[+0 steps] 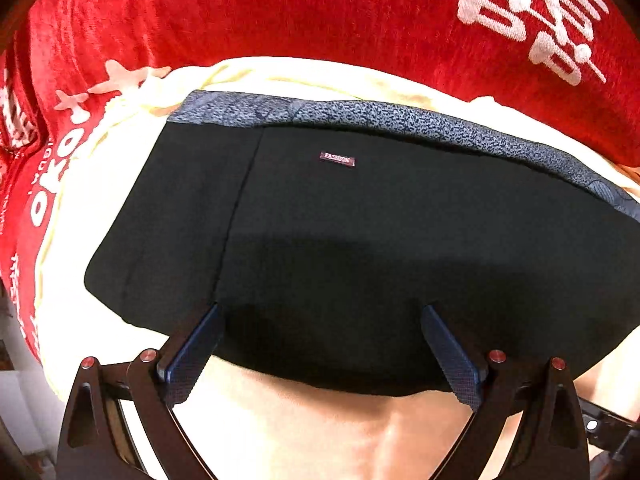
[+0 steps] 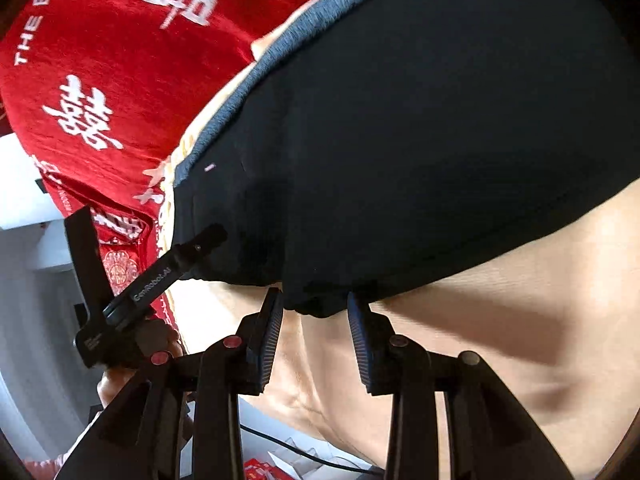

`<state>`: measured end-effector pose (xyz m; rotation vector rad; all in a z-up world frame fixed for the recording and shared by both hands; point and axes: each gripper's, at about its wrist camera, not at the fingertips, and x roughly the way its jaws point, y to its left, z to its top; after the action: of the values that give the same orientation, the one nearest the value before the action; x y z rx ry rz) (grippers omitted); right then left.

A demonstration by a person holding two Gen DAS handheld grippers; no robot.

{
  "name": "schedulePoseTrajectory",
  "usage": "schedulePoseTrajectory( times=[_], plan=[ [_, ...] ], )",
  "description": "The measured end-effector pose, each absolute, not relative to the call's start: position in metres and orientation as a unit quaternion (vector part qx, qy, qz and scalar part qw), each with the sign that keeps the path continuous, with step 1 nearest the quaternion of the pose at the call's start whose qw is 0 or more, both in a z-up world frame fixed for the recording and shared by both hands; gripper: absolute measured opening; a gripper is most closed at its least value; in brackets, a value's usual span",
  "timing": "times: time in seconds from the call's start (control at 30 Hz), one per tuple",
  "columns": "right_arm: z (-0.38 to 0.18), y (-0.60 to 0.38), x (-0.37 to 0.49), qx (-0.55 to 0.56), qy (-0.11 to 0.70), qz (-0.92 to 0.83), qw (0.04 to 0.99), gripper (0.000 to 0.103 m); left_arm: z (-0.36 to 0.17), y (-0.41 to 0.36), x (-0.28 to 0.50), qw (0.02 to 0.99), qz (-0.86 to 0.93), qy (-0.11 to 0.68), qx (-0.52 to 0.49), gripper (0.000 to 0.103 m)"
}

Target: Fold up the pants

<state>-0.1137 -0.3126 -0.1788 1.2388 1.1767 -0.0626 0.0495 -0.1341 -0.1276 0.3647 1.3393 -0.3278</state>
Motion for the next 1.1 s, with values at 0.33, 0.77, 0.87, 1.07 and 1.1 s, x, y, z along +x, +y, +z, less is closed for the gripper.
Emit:
schedulePoseTrajectory(
  times=[0.33,0.77,0.87,1.07,1.1],
  plan=[
    [-0.185,-0.332,-0.107,0.623,0.466,-0.056,0.626,0.037,-0.142,-0.142,0.060,0.748,-0.177,0.617,0.170,0.099],
    [-0.166,-0.320,-0.133,0.543,0.519,-0.095,0.653,0.025,-0.163,-0.165,-0.004,0.738,-0.215,0.586,0.257,0.099],
    [-0.146,-0.348,-0.158,0.515,0.519,-0.120,0.672,0.045,-0.162,-0.166,0.001,0.729,-0.209,0.604,0.247,0.099],
    [-0.151,-0.440,-0.200,0.558,0.472,-0.220,0.646,0.027,-0.141,-0.189,0.000,0.738,-0.220,0.605,0.204,0.099],
    [-0.155,-0.449,-0.202,0.566,0.466,-0.228,0.641,0.018,-0.142,-0.196,-0.003,0.738,-0.224,0.601,0.210,0.099]
  ],
)
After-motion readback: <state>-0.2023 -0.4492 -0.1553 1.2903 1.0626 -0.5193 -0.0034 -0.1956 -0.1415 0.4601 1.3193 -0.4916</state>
